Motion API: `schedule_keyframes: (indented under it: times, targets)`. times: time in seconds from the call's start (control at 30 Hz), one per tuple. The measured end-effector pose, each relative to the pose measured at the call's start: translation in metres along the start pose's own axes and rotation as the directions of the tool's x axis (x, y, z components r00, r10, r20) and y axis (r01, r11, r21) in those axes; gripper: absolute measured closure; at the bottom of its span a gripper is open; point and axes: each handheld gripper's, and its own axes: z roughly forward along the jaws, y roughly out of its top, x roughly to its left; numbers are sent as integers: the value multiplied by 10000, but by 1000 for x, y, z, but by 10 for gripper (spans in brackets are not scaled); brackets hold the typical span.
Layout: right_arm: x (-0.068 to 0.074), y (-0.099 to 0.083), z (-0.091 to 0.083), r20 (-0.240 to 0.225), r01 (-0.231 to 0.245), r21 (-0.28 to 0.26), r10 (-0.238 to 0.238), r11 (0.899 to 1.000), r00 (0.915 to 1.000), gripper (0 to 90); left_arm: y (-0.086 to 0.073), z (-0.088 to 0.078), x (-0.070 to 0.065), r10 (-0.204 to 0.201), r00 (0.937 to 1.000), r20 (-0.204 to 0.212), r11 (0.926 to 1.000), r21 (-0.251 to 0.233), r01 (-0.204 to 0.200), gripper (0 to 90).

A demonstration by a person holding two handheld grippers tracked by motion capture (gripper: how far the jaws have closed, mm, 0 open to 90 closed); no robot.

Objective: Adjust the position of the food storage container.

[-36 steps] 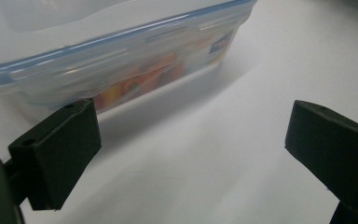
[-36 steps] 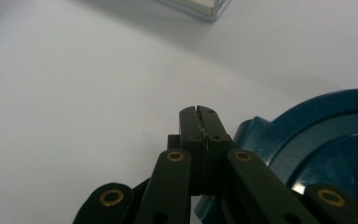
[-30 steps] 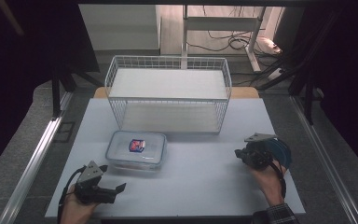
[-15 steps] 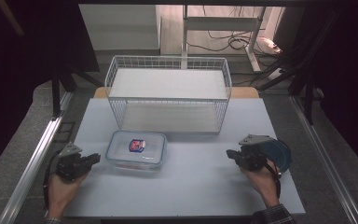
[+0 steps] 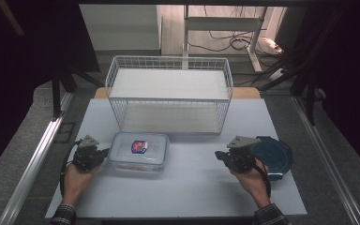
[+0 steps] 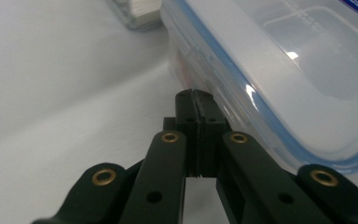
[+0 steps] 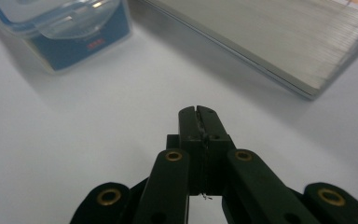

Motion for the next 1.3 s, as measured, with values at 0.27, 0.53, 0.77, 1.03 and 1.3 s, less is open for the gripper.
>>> schedule_keyframes:
  times: [0.27,0.53,0.77,1.03,1.3]
  targets:
    - [8,3,9,-224,-190,-65,189,9998,9996,893,8,9,-26,688,9961,558,9975,94,-694,900]
    - [14,8,21,-321,-354,-92,351,9993,9989,893,16,21,-46,877,9888,1204,9961,1,-884,900]
    - [21,13,42,-260,-513,172,517,9985,9983,893,23,30,-58,734,9849,1571,9973,-85,-730,900]
    - [9,16,66,63,-690,353,688,9970,9976,892,31,42,-65,416,9901,1341,9991,-182,-395,900]
    - [11,18,70,12,-637,674,638,9957,9980,895,36,47,-60,101,9894,1449,9999,-130,-83,900]
